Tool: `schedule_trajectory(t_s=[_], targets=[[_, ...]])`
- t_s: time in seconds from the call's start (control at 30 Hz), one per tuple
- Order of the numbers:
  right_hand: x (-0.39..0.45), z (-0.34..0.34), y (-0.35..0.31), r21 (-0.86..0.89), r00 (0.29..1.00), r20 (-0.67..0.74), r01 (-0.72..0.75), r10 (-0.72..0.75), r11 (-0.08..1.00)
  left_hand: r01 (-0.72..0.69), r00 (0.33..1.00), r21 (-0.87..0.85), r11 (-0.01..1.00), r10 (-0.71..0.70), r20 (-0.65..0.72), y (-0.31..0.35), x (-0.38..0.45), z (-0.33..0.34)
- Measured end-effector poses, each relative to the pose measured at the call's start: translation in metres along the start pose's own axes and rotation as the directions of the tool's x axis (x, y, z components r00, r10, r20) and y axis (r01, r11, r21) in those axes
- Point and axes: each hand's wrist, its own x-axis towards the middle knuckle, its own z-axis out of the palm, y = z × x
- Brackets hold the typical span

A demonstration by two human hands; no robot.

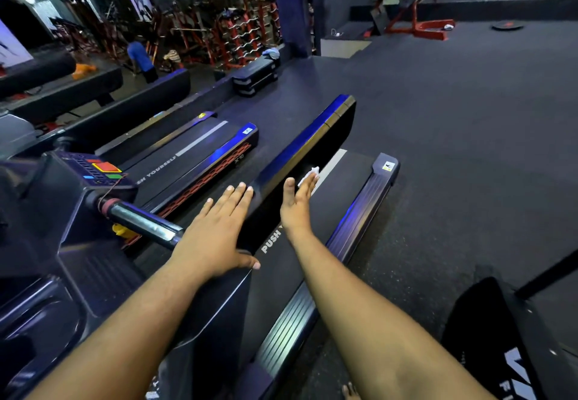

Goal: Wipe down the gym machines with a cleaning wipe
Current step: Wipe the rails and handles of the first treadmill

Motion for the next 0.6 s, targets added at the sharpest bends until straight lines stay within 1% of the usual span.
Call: schedule_trajectory(t_s=[0.07, 0.13, 0.2, 0.3, 0.33, 0.37, 0.43, 0.47, 0.5, 0.53, 0.6], targets=[[-0.02, 0.002, 0.004, -0.059, 0.994, 0.065, 0.09, -0.087, 0.994, 0.001, 1.0, 0.0, 1.0, -0.001, 0.007, 0.0, 0.0, 0.0], [-0.05, 0.004, 0.012, -0.115, 0.959, 0.186, 0.239, -0.215, 0.964, 0.002, 1.0, 0.002, 1.0, -0.002, -0.001, 0.0, 0.0, 0.0], [-0.064, 0.0, 0.011, -0.198, 0.904, 0.284, 0.383, -0.321, 0.903, 0.001, 1.0, 0.0, 1.0, -0.001, -0.001, 0.0, 0.0, 0.001], [-0.036, -0.015, -0.005, -0.383, 0.852, 0.337, 0.512, -0.4, 0.769, 0.001, 1.0, 0.009, 1.0, -0.001, 0.006, 0.0, 0.001, 0.002], [-0.022, -0.022, -0.012, -0.442, 0.849, 0.345, 0.523, -0.4, 0.729, 0.004, 1.0, 0.011, 1.0, -0.004, 0.008, 0.0, 0.001, 0.002], [-0.009, -0.03, -0.018, -0.488, 0.862, 0.336, 0.505, -0.38, 0.712, 0.005, 1.0, 0.011, 1.0, -0.005, 0.01, -0.001, 0.003, 0.002], [0.002, -0.037, -0.023, -0.528, 0.91, 0.287, 0.41, -0.298, 0.744, 0.006, 1.0, 0.007, 1.0, -0.007, 0.026, -0.002, 0.004, 0.0], [0.001, -0.038, -0.024, -0.524, 0.922, 0.278, 0.382, -0.271, 0.761, 0.002, 1.0, 0.008, 1.0, -0.002, 0.029, -0.002, 0.007, -0.001], [-0.007, -0.036, -0.023, -0.513, 0.914, 0.303, 0.395, -0.27, 0.762, -0.005, 1.0, 0.011, 1.0, 0.004, 0.031, -0.001, 0.009, -0.001], [-0.015, -0.034, -0.021, -0.501, 0.889, 0.354, 0.443, -0.292, 0.744, -0.015, 0.999, 0.008, 1.0, 0.015, 0.028, 0.001, 0.013, -0.002], [-0.027, -0.034, -0.015, -0.511, 0.823, 0.456, 0.553, -0.338, 0.658, -0.03, 1.0, -0.02, 0.999, 0.03, 0.004, 0.005, 0.019, -0.001]])
